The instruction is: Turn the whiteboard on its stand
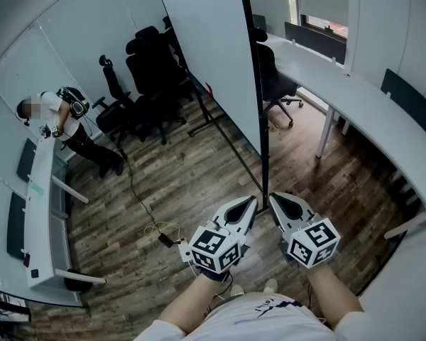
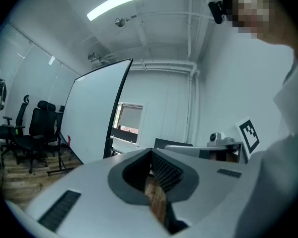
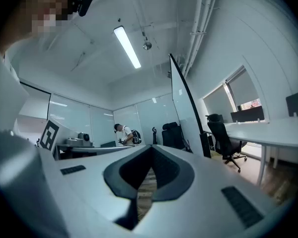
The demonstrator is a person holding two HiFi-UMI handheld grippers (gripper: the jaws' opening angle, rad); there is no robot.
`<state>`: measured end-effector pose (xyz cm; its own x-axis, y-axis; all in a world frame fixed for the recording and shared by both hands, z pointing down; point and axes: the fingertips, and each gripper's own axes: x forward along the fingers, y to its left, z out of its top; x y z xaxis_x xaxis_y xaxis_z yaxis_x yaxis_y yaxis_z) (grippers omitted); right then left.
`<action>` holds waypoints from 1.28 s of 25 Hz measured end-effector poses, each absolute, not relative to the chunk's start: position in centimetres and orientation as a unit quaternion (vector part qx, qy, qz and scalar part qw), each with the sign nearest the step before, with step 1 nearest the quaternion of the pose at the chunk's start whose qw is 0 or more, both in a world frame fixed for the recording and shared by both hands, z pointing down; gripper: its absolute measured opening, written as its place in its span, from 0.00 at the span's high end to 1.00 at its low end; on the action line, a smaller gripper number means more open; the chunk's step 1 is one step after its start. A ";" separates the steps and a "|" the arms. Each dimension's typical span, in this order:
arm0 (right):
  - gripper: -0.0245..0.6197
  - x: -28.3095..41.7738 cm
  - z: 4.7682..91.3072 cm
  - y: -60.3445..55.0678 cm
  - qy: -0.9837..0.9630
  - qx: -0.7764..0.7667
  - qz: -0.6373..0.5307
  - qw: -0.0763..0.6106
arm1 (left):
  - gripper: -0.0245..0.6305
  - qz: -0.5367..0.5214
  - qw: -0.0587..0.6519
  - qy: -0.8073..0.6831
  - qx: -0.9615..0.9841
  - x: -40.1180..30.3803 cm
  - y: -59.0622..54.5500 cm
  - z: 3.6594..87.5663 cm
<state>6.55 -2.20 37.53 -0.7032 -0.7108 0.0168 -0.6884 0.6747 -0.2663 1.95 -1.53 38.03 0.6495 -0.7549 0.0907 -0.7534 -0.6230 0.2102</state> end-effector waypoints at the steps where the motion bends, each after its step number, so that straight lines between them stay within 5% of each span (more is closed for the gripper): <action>1: 0.95 6.9 37.7 -2.2 0.915 -0.381 -0.127 0.045 | 0.94 -0.003 0.115 -0.420 0.900 2.3 -1.5 38.1; 19: 0.95 11.1 39.9 -3.8 0.913 -0.378 -0.140 0.068 | 0.94 0.005 0.123 -0.433 0.893 5.7 -2.1 40.6; 32: 0.95 6.4 43.1 -14.7 0.897 -0.422 -0.130 0.026 | 0.94 -0.007 0.125 -0.420 0.899 1.5 -12.3 42.5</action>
<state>6.37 -14.65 43.08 -0.6422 -0.7639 0.0636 -0.7505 0.6098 -0.2547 1.47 -12.35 42.51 0.6476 -0.7564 0.0919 -0.7529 -0.6166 0.2301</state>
